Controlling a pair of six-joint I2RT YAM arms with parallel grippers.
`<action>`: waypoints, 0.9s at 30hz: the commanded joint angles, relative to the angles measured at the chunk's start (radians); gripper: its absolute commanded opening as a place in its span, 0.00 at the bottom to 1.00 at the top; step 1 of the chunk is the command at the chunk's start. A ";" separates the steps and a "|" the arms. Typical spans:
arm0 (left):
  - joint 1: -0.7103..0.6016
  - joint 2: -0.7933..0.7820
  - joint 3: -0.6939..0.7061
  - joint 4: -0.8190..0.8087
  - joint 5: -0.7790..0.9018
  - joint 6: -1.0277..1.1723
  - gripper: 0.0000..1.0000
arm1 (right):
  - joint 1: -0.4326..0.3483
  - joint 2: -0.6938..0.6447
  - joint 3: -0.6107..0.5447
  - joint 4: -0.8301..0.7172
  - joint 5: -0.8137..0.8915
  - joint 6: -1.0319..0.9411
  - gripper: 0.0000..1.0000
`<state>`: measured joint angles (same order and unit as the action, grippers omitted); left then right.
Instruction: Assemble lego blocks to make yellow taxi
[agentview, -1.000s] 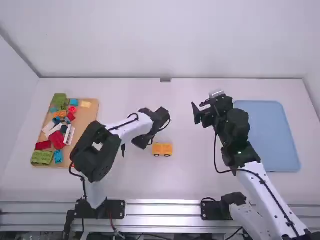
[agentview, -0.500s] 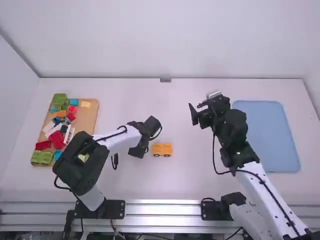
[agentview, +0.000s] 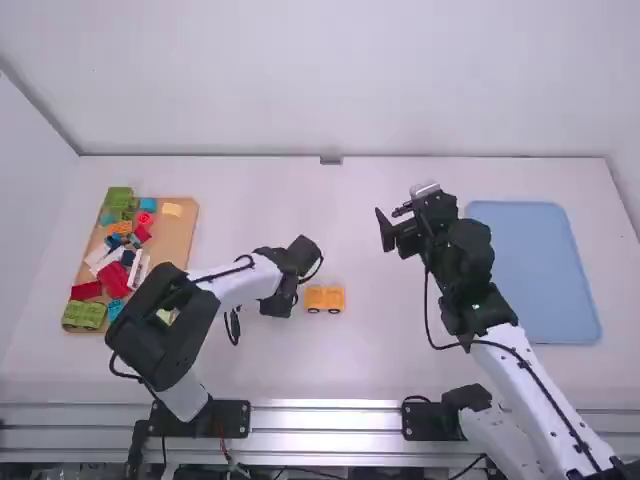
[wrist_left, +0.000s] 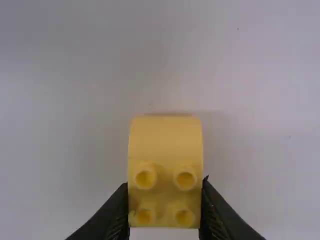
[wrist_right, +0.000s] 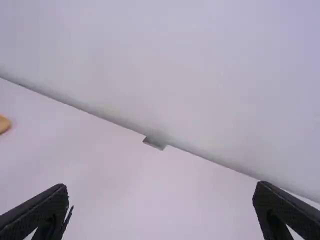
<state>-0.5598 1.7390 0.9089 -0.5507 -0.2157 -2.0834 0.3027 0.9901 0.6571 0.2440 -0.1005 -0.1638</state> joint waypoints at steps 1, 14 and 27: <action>0.010 -0.014 -0.021 0.004 -0.001 -0.024 0.45 | -0.001 0.003 0.043 0.002 0.000 0.002 0.98; 0.010 -0.037 0.064 -0.121 -0.011 0.043 0.99 | -0.001 0.003 0.043 0.002 0.000 0.002 0.98; 0.010 -0.088 0.479 -0.410 -0.238 1.178 0.99 | -0.003 0.003 0.043 -0.003 0.000 0.002 0.98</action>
<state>-0.5591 1.6661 1.3617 -0.9428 -0.3752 -1.3148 0.3027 0.9901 0.6575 0.2424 -0.0990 -0.1623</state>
